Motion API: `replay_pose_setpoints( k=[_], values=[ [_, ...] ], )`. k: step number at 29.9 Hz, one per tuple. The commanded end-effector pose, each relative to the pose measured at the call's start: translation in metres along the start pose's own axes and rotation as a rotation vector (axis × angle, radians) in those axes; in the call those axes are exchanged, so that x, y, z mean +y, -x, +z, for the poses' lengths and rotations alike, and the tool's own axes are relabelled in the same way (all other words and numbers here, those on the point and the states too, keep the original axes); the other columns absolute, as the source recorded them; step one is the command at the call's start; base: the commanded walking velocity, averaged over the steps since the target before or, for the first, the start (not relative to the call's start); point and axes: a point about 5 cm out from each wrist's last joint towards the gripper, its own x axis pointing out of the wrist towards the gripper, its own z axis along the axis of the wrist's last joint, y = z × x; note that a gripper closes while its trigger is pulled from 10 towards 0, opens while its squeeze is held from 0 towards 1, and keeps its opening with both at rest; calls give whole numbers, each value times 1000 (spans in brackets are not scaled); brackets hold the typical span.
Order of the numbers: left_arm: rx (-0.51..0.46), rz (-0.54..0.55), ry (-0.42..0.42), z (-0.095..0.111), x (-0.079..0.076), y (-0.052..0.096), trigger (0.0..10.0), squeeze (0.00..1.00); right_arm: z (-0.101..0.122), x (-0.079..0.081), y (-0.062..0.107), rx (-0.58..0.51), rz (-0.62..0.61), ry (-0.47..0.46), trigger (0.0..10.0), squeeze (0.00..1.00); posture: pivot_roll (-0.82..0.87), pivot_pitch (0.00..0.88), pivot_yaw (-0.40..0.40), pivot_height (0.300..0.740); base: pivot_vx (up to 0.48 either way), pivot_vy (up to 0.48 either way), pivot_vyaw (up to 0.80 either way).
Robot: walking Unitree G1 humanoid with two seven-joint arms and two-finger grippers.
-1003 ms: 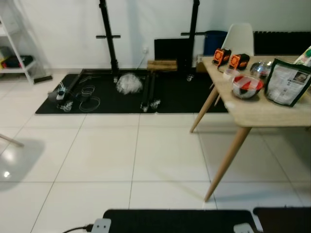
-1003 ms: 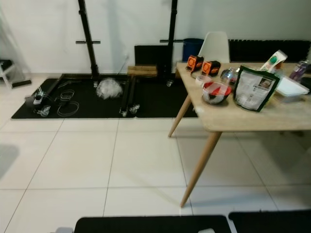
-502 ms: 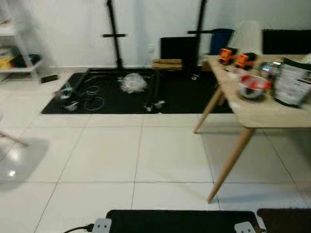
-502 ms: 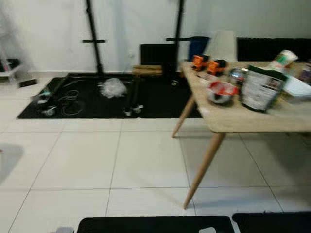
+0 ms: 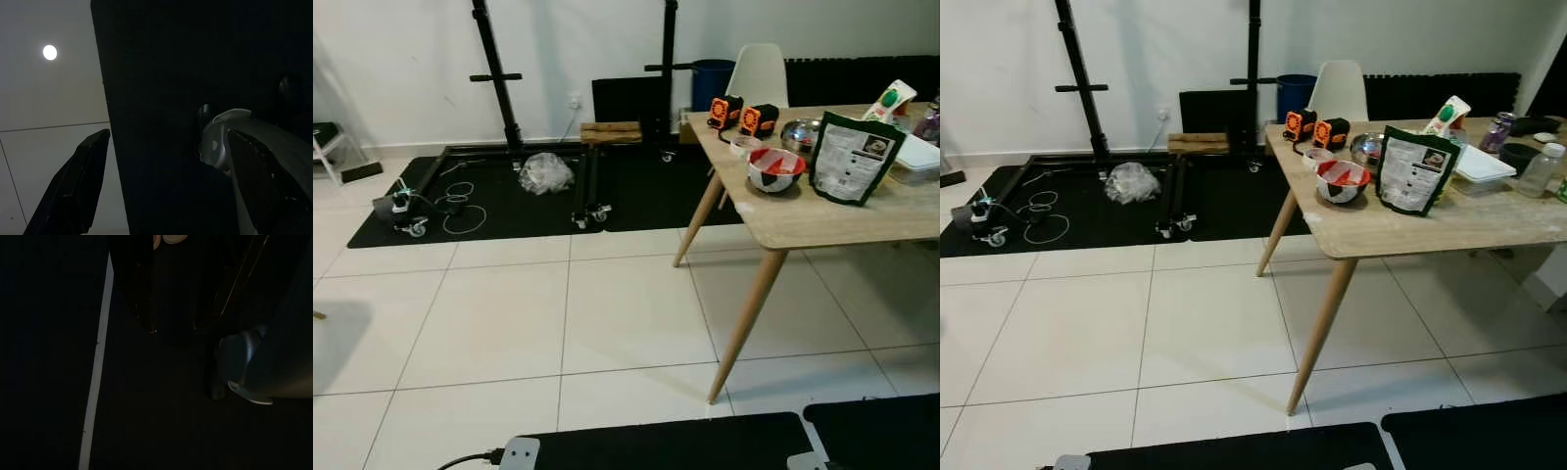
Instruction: Restocking fridge
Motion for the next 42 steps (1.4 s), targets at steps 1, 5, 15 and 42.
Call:
replay_pose_setpoints(
  k=[1, 5, 15, 42],
  values=[
    [7, 6, -7, -2, 4, 1, 10000, 0, 3, 2, 0, -21, 25, -20, 10000, 0, -40, 0, -13, 740, 0, 0, 0],
    [6, 5, -9, -1, 4, 1, 10000, 0, 3, 3, 0, -21, 37, -19, 10000, 0, -40, 0, -13, 740, 0, 0, 775],
    [2, 1, -11, 1, 2, 0, 10000, 0, 1, 2, 0, -1, 1, -25, 10000, 0, -40, 0, -13, 740, 0, 0, 146],
    [-6, -3, -18, 3, 2, 0, 10000, 0, 2, 6, 0, -14, 49, -13, 10000, 0, -37, 0, -11, 740, 0, 0, -149]
  ],
)
